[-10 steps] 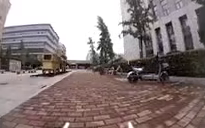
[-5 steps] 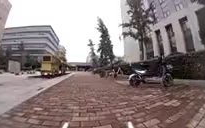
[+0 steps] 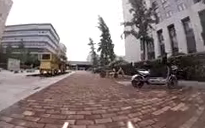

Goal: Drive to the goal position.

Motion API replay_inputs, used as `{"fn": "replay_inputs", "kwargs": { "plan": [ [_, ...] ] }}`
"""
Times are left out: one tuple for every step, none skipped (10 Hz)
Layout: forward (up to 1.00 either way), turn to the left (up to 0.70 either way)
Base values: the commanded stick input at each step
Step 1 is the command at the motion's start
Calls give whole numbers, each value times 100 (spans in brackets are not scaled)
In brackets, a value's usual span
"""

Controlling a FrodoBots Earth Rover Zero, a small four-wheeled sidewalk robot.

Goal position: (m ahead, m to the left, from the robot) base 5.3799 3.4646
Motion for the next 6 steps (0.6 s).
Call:
{"fn": "replay_inputs", "kwargs": {
  "plan": [
    [45, 0],
    [45, 0],
    [45, 0],
    [45, 0],
    [45, 0],
    [45, 21]
  ]
}}
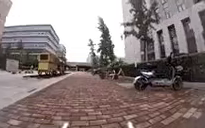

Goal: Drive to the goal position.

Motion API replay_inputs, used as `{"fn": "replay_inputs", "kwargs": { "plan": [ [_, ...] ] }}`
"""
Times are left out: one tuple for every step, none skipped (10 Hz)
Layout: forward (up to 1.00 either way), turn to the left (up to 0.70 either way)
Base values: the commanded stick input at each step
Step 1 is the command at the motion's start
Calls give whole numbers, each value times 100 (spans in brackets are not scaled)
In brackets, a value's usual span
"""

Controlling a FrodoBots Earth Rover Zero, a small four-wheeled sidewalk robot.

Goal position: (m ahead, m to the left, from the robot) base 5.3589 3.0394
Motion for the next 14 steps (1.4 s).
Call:
{"fn": "replay_inputs", "kwargs": {
  "plan": [
    [45, 27],
    [45, 27],
    [45, 27],
    [45, 27],
    [45, 27],
    [45, 0],
    [45, 0],
    [45, 0],
    [45, 0],
    [45, 0],
    [45, 0],
    [45, 0],
    [45, 0],
    [45, 0]
  ]
}}
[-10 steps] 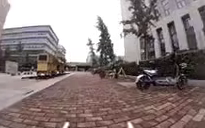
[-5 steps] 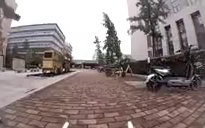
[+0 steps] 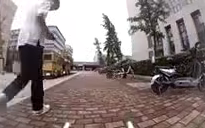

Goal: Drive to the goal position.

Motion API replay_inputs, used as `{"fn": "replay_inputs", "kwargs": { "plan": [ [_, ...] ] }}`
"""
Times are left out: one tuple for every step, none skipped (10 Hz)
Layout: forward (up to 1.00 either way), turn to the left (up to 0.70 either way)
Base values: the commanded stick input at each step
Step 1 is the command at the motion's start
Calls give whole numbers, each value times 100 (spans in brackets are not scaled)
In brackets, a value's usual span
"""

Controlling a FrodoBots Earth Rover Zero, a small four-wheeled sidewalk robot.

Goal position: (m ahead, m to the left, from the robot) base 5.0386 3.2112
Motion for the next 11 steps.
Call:
{"fn": "replay_inputs", "kwargs": {
  "plan": [
    [45, 0],
    [45, 0],
    [45, 0],
    [45, 0],
    [45, 0],
    [45, 0],
    [45, 11],
    [45, 27],
    [45, 27],
    [45, 27],
    [45, 27]
  ]
}}
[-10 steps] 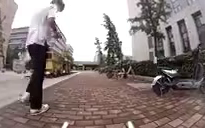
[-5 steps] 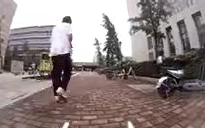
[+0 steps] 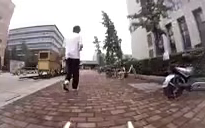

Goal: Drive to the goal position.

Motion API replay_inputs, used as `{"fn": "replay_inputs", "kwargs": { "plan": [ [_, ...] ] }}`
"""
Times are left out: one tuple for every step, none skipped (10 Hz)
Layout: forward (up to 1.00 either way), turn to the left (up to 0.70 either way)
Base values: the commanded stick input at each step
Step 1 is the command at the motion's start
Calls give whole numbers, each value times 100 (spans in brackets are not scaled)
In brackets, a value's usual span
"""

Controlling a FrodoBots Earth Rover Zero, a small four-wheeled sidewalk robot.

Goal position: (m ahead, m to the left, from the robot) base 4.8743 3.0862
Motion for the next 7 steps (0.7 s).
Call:
{"fn": "replay_inputs", "kwargs": {
  "plan": [
    [45, 27],
    [45, 27],
    [45, 27],
    [45, 27],
    [45, 27],
    [45, 9],
    [45, 0]
  ]
}}
